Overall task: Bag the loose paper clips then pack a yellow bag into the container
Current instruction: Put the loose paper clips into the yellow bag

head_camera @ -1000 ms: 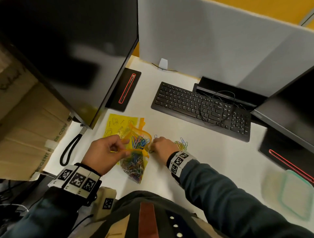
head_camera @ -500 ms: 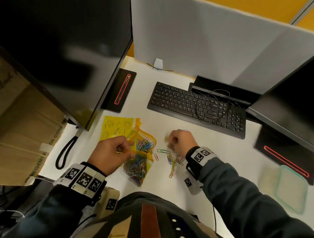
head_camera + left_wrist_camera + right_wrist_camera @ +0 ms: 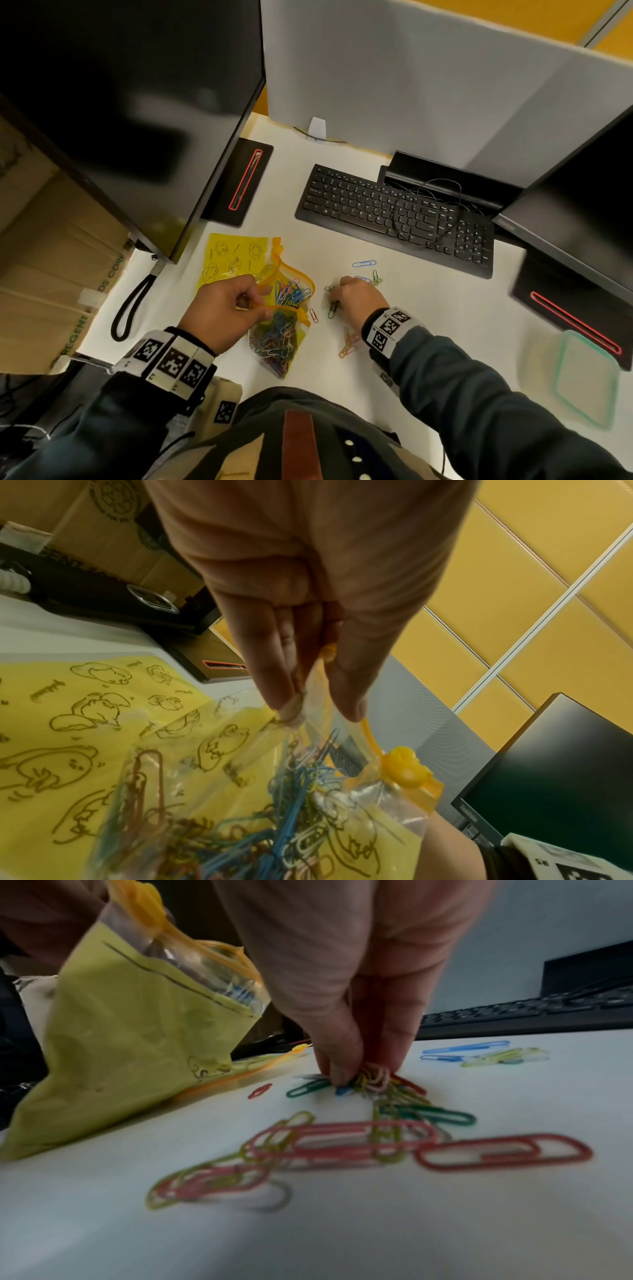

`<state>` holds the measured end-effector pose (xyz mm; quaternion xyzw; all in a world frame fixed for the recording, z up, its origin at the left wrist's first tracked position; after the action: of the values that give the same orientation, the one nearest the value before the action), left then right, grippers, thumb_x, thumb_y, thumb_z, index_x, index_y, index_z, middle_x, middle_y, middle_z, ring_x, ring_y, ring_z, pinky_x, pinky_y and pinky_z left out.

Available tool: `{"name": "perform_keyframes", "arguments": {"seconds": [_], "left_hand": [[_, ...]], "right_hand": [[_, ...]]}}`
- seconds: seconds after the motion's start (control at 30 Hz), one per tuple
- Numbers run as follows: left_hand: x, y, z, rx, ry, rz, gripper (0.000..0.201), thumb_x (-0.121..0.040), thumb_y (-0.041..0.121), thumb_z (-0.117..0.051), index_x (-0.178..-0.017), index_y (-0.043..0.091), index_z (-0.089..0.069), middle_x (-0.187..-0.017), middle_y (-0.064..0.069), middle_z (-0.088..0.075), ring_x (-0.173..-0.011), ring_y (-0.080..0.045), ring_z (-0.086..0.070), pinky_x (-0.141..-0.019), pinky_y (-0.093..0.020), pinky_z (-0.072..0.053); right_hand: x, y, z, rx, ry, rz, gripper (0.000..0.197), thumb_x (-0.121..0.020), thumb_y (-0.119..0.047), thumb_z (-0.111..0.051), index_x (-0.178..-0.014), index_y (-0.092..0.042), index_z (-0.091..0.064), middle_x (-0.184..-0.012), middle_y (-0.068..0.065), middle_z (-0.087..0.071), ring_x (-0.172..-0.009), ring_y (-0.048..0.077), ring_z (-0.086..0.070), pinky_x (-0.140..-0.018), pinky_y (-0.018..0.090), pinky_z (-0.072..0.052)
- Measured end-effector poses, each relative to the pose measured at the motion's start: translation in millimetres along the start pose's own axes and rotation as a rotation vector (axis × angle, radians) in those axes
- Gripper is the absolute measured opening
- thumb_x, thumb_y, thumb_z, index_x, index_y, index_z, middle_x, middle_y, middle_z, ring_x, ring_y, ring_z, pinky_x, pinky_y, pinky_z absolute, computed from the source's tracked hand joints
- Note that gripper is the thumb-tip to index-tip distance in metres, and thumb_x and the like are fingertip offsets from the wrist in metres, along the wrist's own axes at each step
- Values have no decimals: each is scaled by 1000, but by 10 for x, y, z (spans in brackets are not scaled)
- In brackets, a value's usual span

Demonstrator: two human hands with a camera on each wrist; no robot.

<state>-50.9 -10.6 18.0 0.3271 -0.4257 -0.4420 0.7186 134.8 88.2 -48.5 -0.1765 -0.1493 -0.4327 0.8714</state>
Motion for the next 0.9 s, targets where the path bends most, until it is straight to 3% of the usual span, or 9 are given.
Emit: {"name": "perform_keyframes", "arguments": {"seconds": [0.13, 0.27, 0.37, 0.47, 0.53, 0.63, 0.77, 0.83, 0.9], "left_hand": [[-22, 16, -35, -31, -17, -13, 21, -66, 2, -74, -62, 8, -55, -92, 2, -70, -96, 14, -57, -77, -26, -51], [-28, 63, -50, -65, -28, -31, 24, -66, 2, -74, -57, 13, -54, -89, 2, -71, -95, 9, -60, -76, -25, -51], [-33, 103, -57, -86, -28, -54, 29, -67, 2, -74, -55, 17, -52, -84, 0, -72, -96, 7, -60, -78, -25, -52], [-62, 115, -85, -84, -40, -64, 32, -67, 2, -74, -54, 19, -50, -80, -5, -72, -96, 12, -59, -75, -23, -53], [-81, 135, -114, -87, -56, -75, 32, -67, 3, -75, -54, 19, -50, -80, -9, -72, -96, 8, -61, -76, -27, -54], [-104, 158, -130, -110, -57, -86, 32, -66, 6, -76, -54, 21, -51, -77, -4, -71, -95, 2, -63, -76, -32, -55], [-152, 114, -116, -131, -58, -89, 27, -64, 11, -78, -56, 19, -54, -73, 2, -69, -93, -6, -65, -76, -33, -55], [-162, 102, -131, -92, -73, -91, 26, -65, 6, -77, -56, 16, -54, -84, 1, -72, -100, -3, -63, -78, -27, -53], [-166, 118, -133, -103, -71, -112, 26, -66, 4, -75, -57, 15, -54, -104, 4, -66, -106, -1, -56, -82, -21, -47]], "right_hand": [[-25, 49, 84, -75, 13, -78, 29, -86, 0, -48, -109, -5, -64, -113, 16, -62, -105, 33, -58, -90, 34, -48], [67, 223, 321, -385, 166, -214, 30, -79, 3, -51, -90, -12, -75, -98, 9, -73, -97, 25, -63, -89, 23, -45], [229, 246, 617, -671, 318, -259, 25, -74, 7, -61, -78, -12, -76, -80, 5, -74, -74, 13, -64, -77, 19, -47], [303, 33, 881, -896, 302, -151, 15, -72, 3, -70, -77, -10, -75, -66, -4, -67, -54, 2, -56, -61, 21, -50], [273, -174, 950, -901, 254, -82, 12, -72, 1, -72, -78, -9, -75, -62, -6, -65, -52, 2, -56, -61, 22, -51], [199, -429, 879, -845, 178, -41, 11, -71, -3, -73, -80, -10, -75, -71, 7, -72, -63, 18, -64, -66, 25, -54], [211, -416, 823, -808, 200, -33, 9, -72, -15, -76, -81, -16, -76, -80, 5, -74, -74, 16, -66, -73, 25, -52], [255, -218, 810, -788, 256, -92, 8, -73, -19, -76, -80, -18, -74, -81, 0, -73, -75, 16, -65, -73, 26, -50], [325, -17, 688, -671, 211, -163, 16, -73, -21, -75, -88, -19, -70, -87, -3, -67, -74, 15, -59, -70, 23, -44]]}}
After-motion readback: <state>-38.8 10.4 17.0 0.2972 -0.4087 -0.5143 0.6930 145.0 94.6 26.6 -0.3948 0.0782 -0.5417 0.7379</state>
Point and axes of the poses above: each hand's wrist, its own x-axis away from the middle knuckle, its own z-axis out of the back of the hand, y = z × x, the point moved 5 cm from there along -x, towards the middle knuckle
